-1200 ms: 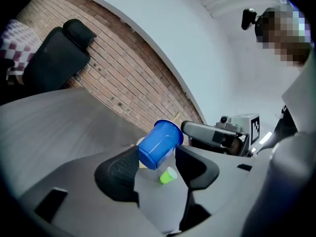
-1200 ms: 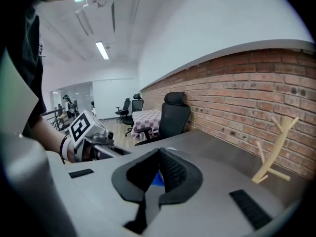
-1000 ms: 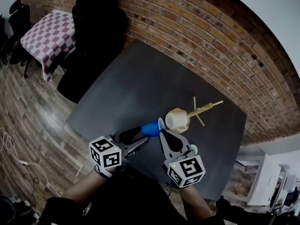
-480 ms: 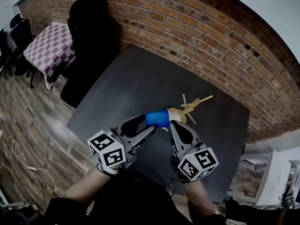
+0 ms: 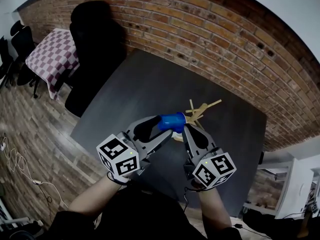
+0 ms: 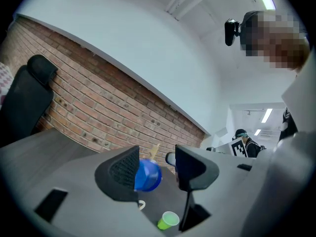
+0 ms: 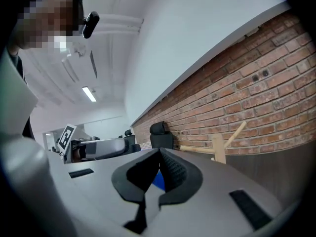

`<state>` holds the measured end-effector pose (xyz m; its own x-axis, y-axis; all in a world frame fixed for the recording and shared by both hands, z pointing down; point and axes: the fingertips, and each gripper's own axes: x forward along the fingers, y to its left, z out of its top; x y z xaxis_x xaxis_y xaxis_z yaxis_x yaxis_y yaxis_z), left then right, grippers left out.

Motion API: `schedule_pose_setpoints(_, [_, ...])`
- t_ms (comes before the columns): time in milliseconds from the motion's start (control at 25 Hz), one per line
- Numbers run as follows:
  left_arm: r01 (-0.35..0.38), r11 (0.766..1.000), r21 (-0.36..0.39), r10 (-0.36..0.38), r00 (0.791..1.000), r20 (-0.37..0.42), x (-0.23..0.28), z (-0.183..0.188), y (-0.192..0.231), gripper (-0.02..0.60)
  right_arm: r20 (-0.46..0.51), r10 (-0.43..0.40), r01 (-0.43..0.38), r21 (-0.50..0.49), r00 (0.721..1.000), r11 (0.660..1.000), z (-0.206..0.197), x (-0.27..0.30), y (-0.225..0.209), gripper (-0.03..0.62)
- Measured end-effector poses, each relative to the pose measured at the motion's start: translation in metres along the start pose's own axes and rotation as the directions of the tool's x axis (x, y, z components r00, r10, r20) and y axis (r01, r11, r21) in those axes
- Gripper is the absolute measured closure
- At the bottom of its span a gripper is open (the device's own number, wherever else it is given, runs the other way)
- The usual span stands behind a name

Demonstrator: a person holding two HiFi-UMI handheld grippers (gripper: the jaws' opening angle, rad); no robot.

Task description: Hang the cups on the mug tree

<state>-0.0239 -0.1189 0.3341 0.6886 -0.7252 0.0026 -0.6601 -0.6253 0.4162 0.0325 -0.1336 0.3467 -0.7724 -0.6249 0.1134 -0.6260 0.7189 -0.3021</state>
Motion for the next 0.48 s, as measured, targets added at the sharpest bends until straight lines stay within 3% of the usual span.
schedule_pose_setpoints(160, [0.027, 0.996, 0.083, -0.023, 0.999, -0.048, 0.009, -0.007, -0.016, 0.347, -0.002, -0.011, 0.011, -0.052, 1.0, 0.999, 0.003, -0.006, 0.004, 0.565])
schedule_pose_setpoints(280, [-0.024, 0.993, 0.119, 0.024, 1.0, 0.002, -0.019, 0.002, -0.003, 0.347, 0.023, -0.065, 0.066, -0.048, 0.998, 0.997, 0.005, -0.03, -0.008, 0.565])
schedule_pose_setpoints(400, [-0.15, 0.987, 0.059, 0.15, 0.989, 0.002, -0.061, -0.023, 0.055, 0.347, -0.032, -0.061, 0.061, -0.006, 0.998, 0.998, -0.026, -0.034, -0.011, 0.565])
schedule_pose_setpoints(440, [-0.235, 0.971, 0.051, 0.236, 0.971, -0.024, -0.083, -0.043, 0.084, 0.347, -0.055, -0.062, 0.062, 0.007, 0.997, 0.998, -0.039, -0.035, -0.011, 0.565])
schedule_pose_setpoints(480, [-0.346, 0.937, 0.049, 0.349, 0.935, -0.061, -0.112, -0.067, 0.117, 0.347, -0.074, -0.065, 0.067, 0.023, 0.995, 0.997, -0.05, -0.038, -0.012, 0.565])
